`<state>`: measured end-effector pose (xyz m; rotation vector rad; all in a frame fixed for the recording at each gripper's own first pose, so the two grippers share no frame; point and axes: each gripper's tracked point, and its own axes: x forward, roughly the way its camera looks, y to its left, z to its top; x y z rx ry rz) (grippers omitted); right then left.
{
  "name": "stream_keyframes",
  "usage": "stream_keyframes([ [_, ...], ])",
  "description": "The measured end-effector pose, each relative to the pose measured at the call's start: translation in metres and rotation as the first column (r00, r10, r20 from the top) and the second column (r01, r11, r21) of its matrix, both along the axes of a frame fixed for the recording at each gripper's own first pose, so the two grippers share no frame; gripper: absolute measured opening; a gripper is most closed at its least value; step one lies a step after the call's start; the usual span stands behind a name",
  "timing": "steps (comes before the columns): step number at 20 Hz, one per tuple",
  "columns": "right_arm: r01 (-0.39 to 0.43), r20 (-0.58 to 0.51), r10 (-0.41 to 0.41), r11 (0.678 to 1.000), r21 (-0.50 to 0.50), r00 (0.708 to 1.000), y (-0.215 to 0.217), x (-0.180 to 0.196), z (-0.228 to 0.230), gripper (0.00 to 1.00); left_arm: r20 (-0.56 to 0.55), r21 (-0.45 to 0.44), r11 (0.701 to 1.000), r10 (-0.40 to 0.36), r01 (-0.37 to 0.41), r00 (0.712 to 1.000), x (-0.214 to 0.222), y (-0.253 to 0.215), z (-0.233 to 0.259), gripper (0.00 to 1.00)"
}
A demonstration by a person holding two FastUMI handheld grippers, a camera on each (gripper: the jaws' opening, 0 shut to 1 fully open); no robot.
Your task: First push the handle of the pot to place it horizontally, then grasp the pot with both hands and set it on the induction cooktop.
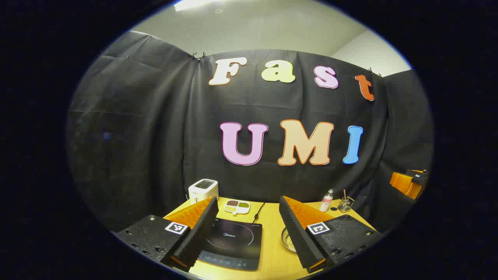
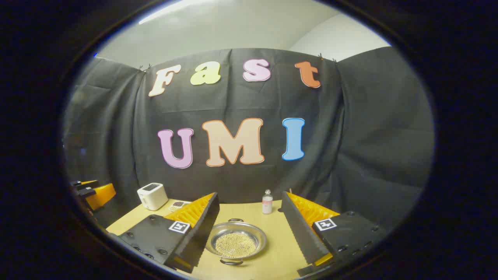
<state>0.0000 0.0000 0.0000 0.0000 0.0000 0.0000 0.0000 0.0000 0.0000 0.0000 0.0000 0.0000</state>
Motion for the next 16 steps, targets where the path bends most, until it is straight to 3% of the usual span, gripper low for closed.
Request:
stream_keyframes([
  [3,-0.010,0.001,0.010,1.000,0.000,1.000,0.007,0.007,0.003,0.93,0.011,0.021,1.000,-0.004,0.004,1.000,0.008,-0.001,0.007,0.95],
  [16,0.025,0.048,-0.024,1.000,-0.001,0.999,-0.003,0.015,0.027,0.93,0.056,0.052,0.998,-0.031,0.028,0.998,0.028,-0.012,0.026,0.92],
])
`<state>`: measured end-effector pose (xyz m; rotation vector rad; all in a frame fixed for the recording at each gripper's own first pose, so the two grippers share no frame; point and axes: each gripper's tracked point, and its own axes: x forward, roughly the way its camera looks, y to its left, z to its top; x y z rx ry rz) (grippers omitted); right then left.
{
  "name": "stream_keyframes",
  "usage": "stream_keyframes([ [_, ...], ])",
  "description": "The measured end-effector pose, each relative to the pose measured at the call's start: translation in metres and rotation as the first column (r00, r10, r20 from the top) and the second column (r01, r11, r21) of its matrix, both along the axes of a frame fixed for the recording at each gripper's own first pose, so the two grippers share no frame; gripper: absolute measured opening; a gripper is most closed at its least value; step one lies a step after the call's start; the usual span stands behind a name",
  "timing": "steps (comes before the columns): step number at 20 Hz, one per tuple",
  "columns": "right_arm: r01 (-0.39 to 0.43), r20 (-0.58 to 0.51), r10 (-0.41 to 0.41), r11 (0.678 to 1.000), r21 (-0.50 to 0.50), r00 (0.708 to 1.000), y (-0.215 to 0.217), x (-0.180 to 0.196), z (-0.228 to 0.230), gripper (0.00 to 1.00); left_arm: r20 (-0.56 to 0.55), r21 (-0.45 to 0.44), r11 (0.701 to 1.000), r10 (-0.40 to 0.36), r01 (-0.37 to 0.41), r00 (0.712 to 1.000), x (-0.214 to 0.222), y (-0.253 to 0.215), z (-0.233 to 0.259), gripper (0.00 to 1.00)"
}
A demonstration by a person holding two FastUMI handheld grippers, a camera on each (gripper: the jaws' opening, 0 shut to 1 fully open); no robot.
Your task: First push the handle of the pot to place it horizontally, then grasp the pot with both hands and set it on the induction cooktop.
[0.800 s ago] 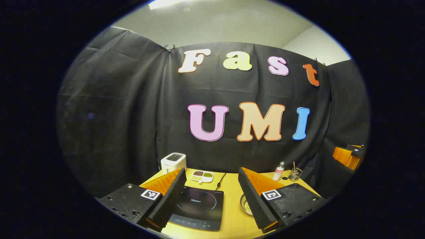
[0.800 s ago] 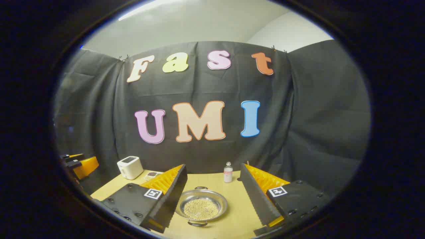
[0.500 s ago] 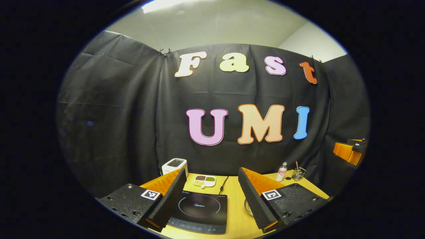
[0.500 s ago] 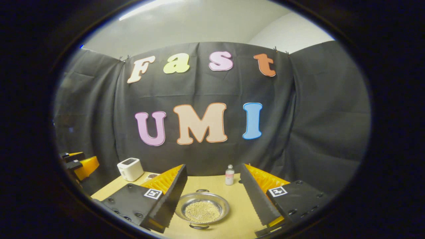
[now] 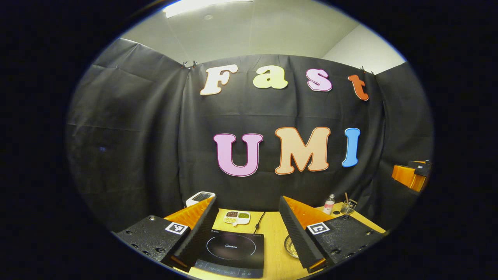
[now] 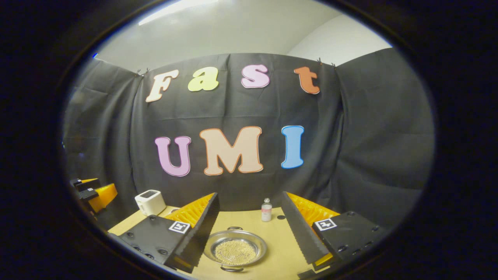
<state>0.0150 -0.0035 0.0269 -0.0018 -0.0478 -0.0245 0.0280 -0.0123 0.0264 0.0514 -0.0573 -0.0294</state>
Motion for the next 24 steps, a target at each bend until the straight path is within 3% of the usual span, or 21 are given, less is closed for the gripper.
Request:
stream_keyframes([
  [8,0.030,-0.005,-0.030,0.999,-0.020,1.000,-0.001,-0.008,-0.003,0.93,-0.020,-0.013,1.000,0.001,-0.001,1.000,0.003,0.007,-0.008,0.96],
  [13,0.039,-0.017,-0.039,0.999,-0.032,0.999,0.005,-0.014,-0.010,0.93,-0.050,-0.017,1.000,-0.002,0.001,0.999,-0.001,0.015,-0.018,0.92],
  [21,0.009,-0.097,-0.007,1.000,0.019,0.995,0.019,-0.014,-0.039,0.94,-0.096,-0.010,1.000,0.020,-0.021,0.995,-0.008,0.032,-0.033,0.96],
  [24,0.013,-0.131,-0.009,0.999,0.029,0.991,0.022,-0.012,-0.055,0.66,-0.105,-0.012,1.000,0.021,-0.022,0.994,-0.007,0.036,-0.035,0.96],
])
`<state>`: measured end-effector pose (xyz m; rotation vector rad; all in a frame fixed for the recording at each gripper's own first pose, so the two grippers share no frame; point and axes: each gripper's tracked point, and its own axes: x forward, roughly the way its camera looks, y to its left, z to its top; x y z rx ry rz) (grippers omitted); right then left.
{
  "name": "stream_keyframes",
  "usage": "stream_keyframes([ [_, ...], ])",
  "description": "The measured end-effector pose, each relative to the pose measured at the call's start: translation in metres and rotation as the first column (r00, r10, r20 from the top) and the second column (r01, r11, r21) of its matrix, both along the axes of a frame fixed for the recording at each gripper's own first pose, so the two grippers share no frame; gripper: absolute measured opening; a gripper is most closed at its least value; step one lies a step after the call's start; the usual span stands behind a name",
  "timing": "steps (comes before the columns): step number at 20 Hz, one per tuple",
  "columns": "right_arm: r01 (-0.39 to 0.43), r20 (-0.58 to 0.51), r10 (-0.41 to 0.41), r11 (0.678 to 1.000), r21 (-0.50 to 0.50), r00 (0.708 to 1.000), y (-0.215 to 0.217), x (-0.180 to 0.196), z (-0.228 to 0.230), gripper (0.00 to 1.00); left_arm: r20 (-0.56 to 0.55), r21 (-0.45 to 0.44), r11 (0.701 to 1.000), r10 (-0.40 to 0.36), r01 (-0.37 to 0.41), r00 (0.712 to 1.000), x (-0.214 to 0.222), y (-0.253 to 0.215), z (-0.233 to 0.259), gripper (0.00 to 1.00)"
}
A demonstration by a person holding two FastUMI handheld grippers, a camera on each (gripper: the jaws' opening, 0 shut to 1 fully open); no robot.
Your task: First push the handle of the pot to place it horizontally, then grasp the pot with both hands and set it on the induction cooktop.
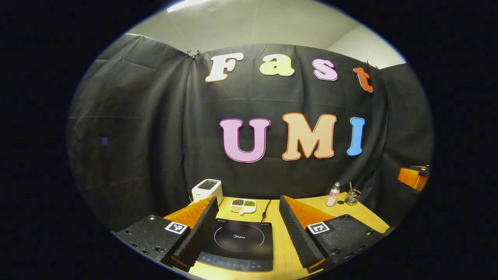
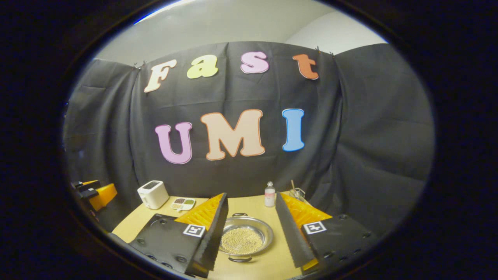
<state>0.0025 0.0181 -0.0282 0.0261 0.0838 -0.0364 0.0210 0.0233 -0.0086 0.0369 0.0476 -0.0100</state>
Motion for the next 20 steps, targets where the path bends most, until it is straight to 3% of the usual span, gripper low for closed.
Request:
stream_keyframes([
  [1,0.000,-0.013,0.000,1.000,0.001,1.000,0.002,0.001,-0.005,0.65,-0.001,0.000,1.000,-0.001,0.001,1.000,0.001,0.000,0.000,0.96],
  [2,0.003,-0.024,-0.003,1.000,0.002,1.000,0.003,0.001,-0.010,0.56,-0.002,0.002,1.000,-0.004,0.004,1.000,0.001,0.002,0.000,0.96],
  [4,0.012,-0.040,-0.012,1.000,-0.009,0.999,0.004,0.003,-0.020,0.33,-0.001,0.009,1.000,-0.009,0.009,1.000,0.003,0.003,-0.001,0.92],
  [7,0.012,-0.063,-0.013,1.000,-0.017,0.998,0.012,0.005,-0.033,0.02,-0.005,0.019,1.000,-0.011,0.011,1.000,0.007,0.006,-0.003,0.96],
  [9,0.003,-0.079,-0.006,0.999,-0.033,0.997,0.018,0.008,-0.042,0.00,-0.007,0.018,1.000,-0.017,0.018,1.000,0.009,0.008,-0.004,0.96],
  [10,-0.003,-0.088,0.000,0.999,-0.039,0.996,0.022,0.009,-0.049,0.07,-0.007,0.013,1.000,-0.022,0.022,1.000,0.011,0.009,-0.005,0.95],
  [12,-0.014,-0.112,0.009,0.999,-0.042,0.994,0.031,0.010,-0.062,0.07,-0.015,0.007,1.000,-0.029,0.029,0.999,0.014,0.011,-0.011,0.92],
  [13,-0.020,-0.126,0.015,0.999,-0.039,0.992,0.036,0.011,-0.068,0.07,-0.020,0.005,1.000,-0.029,0.029,0.999,0.016,0.013,-0.014,0.96],
  [20,-0.057,-0.256,0.060,0.998,0.020,0.965,0.065,0.012,-0.131,0.07,-0.068,0.000,0.999,-0.033,0.033,0.997,0.025,0.027,-0.033,0.95],
])
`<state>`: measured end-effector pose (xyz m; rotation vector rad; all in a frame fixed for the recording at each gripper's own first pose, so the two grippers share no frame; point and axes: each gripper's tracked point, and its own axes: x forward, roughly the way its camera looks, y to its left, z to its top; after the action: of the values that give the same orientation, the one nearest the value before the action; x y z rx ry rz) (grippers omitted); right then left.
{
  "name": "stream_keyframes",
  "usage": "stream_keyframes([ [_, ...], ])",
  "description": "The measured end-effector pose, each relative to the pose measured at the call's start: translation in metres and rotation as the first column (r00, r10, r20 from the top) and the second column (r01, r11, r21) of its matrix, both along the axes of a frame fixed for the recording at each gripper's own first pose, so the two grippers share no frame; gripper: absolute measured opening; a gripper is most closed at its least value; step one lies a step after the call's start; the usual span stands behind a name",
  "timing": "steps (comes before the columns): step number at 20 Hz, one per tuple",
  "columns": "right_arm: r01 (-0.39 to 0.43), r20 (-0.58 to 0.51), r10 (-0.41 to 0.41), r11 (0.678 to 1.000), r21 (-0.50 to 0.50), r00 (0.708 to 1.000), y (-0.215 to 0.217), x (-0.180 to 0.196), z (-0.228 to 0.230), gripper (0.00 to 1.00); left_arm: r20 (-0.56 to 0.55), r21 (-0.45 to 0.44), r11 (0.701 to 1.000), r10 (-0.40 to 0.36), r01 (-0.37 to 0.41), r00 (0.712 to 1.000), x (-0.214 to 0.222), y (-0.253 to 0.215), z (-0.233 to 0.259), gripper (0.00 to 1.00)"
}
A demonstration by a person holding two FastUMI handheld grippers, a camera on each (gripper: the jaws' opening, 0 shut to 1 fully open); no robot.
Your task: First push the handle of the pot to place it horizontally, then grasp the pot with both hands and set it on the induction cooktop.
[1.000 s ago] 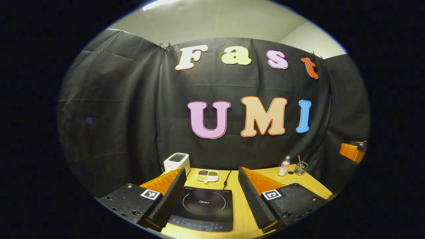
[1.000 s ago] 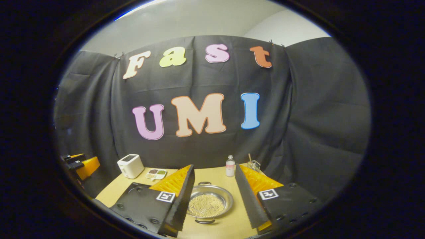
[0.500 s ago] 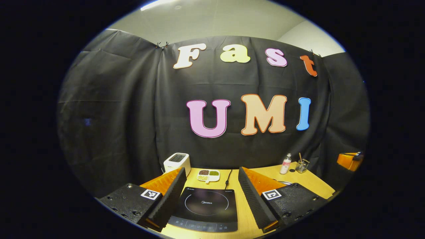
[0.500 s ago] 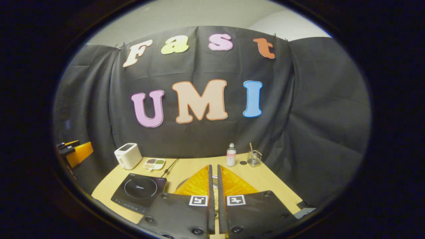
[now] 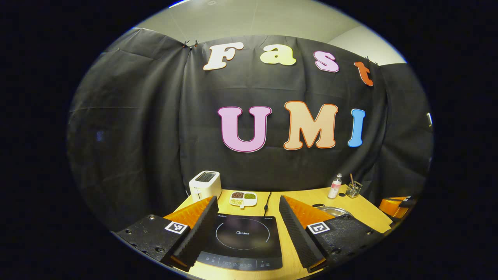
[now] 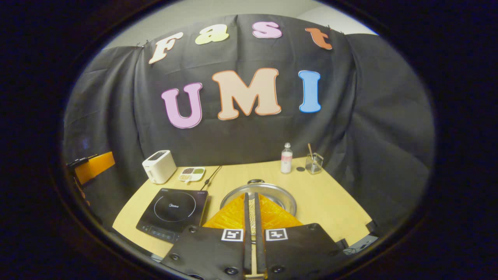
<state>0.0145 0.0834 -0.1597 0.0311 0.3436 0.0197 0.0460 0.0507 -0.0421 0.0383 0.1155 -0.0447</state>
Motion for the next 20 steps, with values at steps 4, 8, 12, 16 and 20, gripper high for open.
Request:
stream_keyframes([
  [4,-0.023,-0.100,0.022,1.000,-0.001,0.995,0.012,0.004,-0.037,0.07,0.002,0.021,1.000,0.018,-0.018,1.000,0.005,0.012,0.001,0.92],
  [8,-0.068,-0.220,0.071,0.997,0.018,0.973,0.027,0.003,-0.079,0.07,-0.008,0.025,0.999,0.034,-0.034,0.999,0.008,0.020,-0.003,0.93],
  [12,-0.112,-0.319,0.120,0.993,0.043,0.940,0.039,0.002,-0.114,0.00,-0.022,0.025,0.998,0.051,-0.050,0.998,0.010,0.025,-0.009,0.92],
  [16,-0.127,-0.409,0.151,0.988,0.085,0.900,0.047,0.005,-0.151,0.02,-0.037,0.037,0.996,0.077,-0.076,0.996,0.012,0.029,-0.014,0.92],
  [20,-0.130,-0.472,0.159,0.987,0.092,0.867,0.043,0.012,-0.174,0.03,-0.066,0.042,0.995,0.096,-0.093,0.993,0.013,0.033,-0.024,0.96],
])
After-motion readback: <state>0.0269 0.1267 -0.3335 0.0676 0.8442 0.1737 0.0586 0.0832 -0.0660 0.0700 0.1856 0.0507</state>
